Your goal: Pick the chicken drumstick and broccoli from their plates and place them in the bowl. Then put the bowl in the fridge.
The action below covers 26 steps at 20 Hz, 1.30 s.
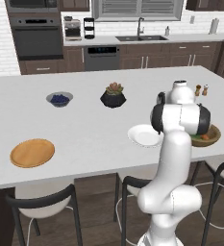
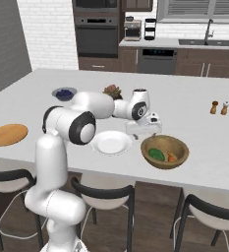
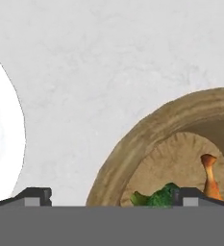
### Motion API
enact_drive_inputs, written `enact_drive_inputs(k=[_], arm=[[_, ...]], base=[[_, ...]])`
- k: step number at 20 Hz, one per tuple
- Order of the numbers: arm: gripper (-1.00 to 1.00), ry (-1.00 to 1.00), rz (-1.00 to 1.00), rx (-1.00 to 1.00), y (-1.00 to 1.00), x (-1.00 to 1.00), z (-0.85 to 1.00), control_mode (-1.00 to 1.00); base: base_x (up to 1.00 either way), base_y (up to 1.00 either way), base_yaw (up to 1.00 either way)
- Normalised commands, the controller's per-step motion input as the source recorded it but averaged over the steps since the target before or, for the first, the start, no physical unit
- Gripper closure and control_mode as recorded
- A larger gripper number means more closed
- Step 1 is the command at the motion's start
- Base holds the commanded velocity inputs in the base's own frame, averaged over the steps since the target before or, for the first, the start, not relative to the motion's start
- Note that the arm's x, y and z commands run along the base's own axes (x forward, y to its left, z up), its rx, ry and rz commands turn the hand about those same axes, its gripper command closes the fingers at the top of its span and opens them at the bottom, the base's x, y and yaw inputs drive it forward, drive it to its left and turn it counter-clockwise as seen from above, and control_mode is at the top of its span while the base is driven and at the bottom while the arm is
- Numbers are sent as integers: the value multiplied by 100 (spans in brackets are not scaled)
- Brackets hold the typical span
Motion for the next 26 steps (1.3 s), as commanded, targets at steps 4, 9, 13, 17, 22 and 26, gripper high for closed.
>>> enact_drive_inputs(k=[4,9,13,17,22,26], arm=[[-100,1,-37,-1,-16,-9,-19,-100],[-100,0,-36,0,-13,-13,-37,-100],[-100,0,-26,-1,0,1,-35,-100],[-100,0,-15,-2,0,6,-29,-100],[100,0,-6,-4,0,0,-27,-100],[100,0,0,-7,0,0,-39,-100]], base=[[0,0,0],[0,0,0],[0,0,0],[0,0,0],[0,0,0],[0,0,0]])
